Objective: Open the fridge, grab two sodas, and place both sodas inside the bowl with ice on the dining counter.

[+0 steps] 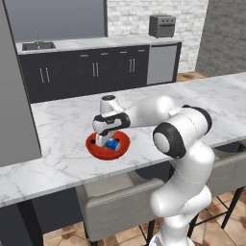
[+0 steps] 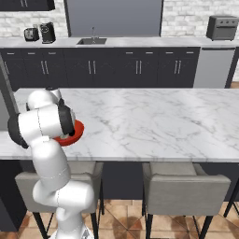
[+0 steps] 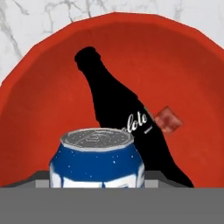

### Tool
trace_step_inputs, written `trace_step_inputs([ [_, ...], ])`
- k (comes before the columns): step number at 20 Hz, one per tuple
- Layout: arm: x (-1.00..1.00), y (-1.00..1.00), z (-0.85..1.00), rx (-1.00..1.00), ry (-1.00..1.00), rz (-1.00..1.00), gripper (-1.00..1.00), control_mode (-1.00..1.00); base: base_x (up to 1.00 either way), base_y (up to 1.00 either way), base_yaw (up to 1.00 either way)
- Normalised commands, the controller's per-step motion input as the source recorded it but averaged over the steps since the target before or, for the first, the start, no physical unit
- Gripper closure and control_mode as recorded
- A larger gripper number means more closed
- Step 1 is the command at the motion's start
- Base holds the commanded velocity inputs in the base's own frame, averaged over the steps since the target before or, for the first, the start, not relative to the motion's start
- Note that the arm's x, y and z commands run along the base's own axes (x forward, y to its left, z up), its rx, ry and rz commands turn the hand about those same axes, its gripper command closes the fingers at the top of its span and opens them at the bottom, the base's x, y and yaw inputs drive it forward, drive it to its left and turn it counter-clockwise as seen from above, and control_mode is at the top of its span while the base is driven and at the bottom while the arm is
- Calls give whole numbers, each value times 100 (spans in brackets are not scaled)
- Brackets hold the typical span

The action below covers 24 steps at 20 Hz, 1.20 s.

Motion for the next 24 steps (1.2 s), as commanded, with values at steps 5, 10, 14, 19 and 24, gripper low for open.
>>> trace_step_inputs([
  [5,22,7,-18,0,0,0,-100,-100,0,0,0],
  [10,6,2,-30,0,0,0,-100,-100,0,0,0],
  [14,0,1,-9,0,-3,0,-100,-100,0,0,0],
  [19,-22,0,10,0,-6,0,-100,-100,0,0,0],
  [24,-51,-5,33,0,-10,0,-100,-100,0,0,0],
])
